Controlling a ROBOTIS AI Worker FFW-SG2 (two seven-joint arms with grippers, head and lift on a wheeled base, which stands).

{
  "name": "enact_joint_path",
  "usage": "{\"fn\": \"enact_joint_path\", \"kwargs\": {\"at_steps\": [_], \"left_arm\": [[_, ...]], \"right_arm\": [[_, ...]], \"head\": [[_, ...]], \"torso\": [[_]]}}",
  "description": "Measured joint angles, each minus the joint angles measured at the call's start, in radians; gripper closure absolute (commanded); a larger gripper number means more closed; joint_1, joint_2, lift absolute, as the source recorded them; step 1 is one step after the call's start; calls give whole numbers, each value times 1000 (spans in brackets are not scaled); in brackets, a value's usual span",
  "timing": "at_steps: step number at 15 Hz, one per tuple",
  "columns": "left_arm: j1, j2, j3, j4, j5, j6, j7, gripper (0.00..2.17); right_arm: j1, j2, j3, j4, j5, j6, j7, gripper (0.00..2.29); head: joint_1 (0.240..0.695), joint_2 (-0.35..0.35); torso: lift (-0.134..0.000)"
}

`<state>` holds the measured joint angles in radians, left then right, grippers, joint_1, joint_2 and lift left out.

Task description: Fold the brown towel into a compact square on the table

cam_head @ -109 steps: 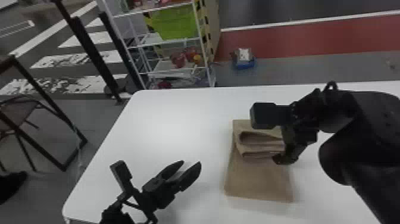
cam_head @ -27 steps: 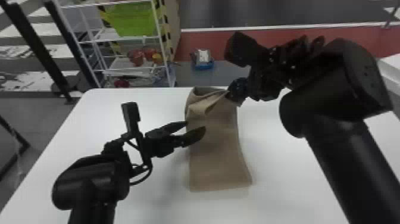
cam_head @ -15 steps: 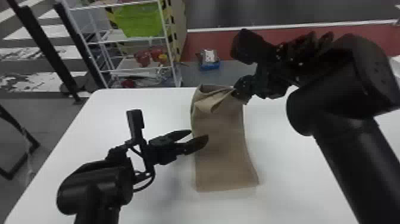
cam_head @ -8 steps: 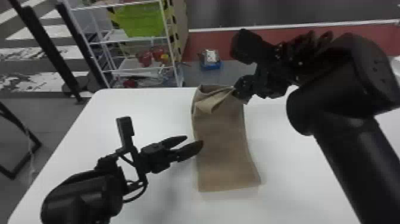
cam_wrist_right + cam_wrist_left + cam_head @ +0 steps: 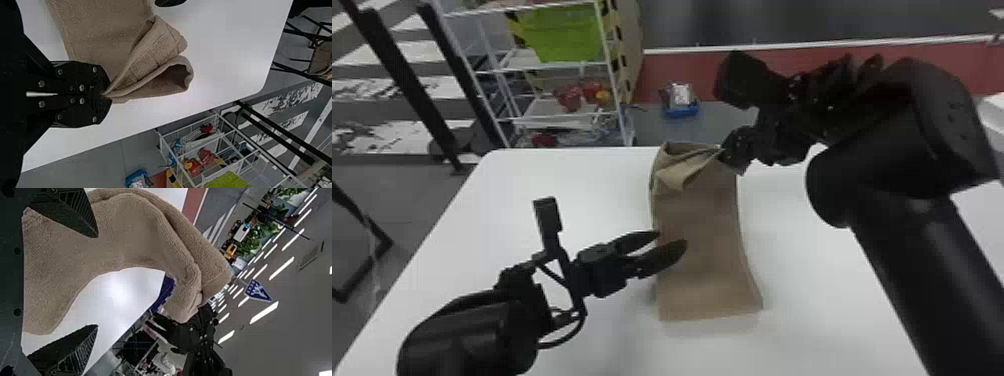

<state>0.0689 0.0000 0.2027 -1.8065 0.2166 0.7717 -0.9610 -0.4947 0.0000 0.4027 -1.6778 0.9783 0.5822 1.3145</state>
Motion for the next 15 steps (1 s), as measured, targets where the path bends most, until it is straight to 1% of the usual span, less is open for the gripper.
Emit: {"fn": "enact_joint_path", "kwargs": {"at_steps": [4,8,15], "left_arm": [[-43,0,-40,39,-3,-13,23,63],[-74,0,-65,93,-19,-20,24,63],[-113,0,-63,159,-33,-45,35,60]], "right_arm": [[9,0,3,-7,-5,6,4,1328],[14,0,1,-21,-10,16,4,1328],[47,0,23,-103,-29,66,33,1328]], "head": [[695,103],[695,91],[695,108]], "torso": [[-134],[-134],[-134]]}}
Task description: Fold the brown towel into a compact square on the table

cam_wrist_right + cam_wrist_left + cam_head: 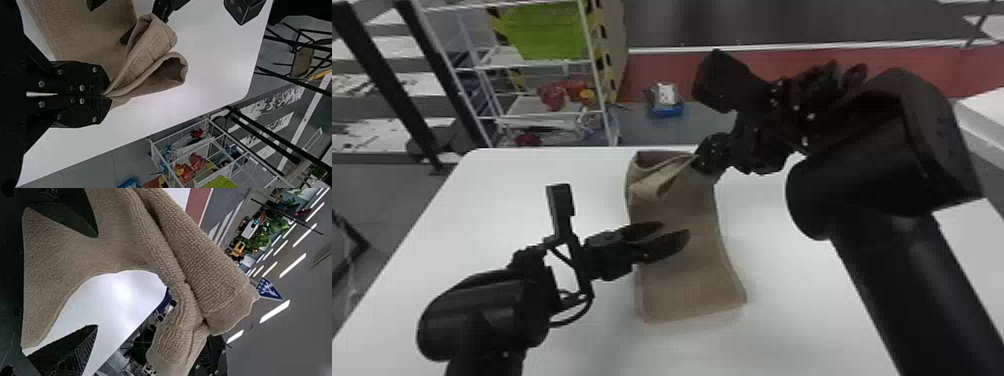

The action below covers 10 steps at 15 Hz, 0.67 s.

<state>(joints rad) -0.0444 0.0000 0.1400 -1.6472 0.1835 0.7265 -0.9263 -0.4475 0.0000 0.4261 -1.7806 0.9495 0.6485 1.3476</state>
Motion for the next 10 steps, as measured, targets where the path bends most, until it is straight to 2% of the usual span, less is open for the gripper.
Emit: {"fn": "enact_joint_path", "kwargs": {"at_steps": [10], "left_arm": [[24,0,40,-10,0,-2,-35,60]], "right_arm": [[81,0,34,-126,-18,63,16,1325]], "head": [[695,153]], "torso": [[-134]]}}
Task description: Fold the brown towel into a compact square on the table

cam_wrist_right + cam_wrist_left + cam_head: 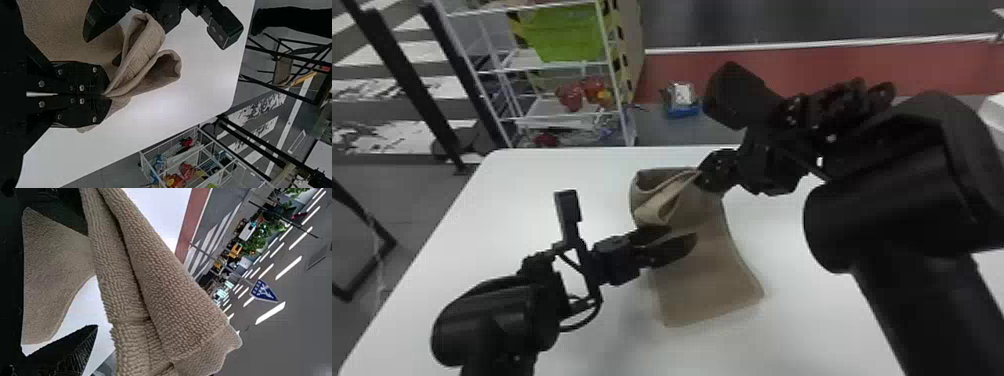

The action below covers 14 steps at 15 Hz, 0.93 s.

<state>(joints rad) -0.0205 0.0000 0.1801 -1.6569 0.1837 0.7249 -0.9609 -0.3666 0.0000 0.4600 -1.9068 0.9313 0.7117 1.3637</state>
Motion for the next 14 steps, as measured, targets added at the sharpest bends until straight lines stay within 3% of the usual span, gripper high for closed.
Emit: {"fn": "enact_joint_path", "kwargs": {"at_steps": [6,10,14], "left_arm": [[13,0,15,-8,-3,-1,-6,60],[11,0,18,-7,-9,-2,-11,60],[20,0,22,-12,-9,-2,-25,60]], "right_arm": [[14,-11,-7,-26,-19,21,0,1328],[73,-76,-1,-105,-35,54,0,1325],[136,-120,1,-155,-43,69,0,1328]], "head": [[695,158],[695,142],[695,131]], "torso": [[-134],[-134],[-134]]}}
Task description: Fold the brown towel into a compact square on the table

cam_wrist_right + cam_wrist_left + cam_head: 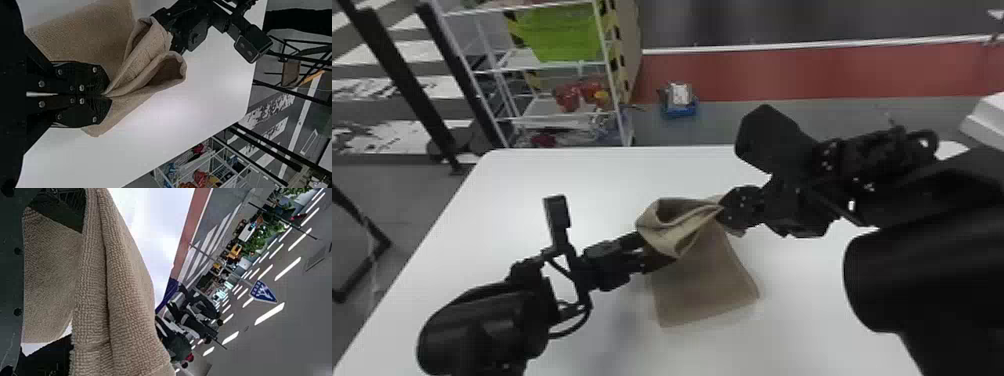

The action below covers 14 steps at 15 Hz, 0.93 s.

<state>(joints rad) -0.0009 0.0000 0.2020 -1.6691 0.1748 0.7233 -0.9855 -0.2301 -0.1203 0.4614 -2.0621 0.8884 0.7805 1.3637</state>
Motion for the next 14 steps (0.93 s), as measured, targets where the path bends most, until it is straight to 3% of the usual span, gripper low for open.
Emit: {"fn": "enact_joint_path", "kwargs": {"at_steps": [5,14], "left_arm": [[18,0,3,-7,0,0,-13,63],[52,0,0,-19,0,-41,-19,60]], "right_arm": [[38,-34,8,-34,-8,30,0,1325],[68,-62,24,-21,7,10,0,1325]], "head": [[695,124],[695,119]], "torso": [[-134],[-134]]}}
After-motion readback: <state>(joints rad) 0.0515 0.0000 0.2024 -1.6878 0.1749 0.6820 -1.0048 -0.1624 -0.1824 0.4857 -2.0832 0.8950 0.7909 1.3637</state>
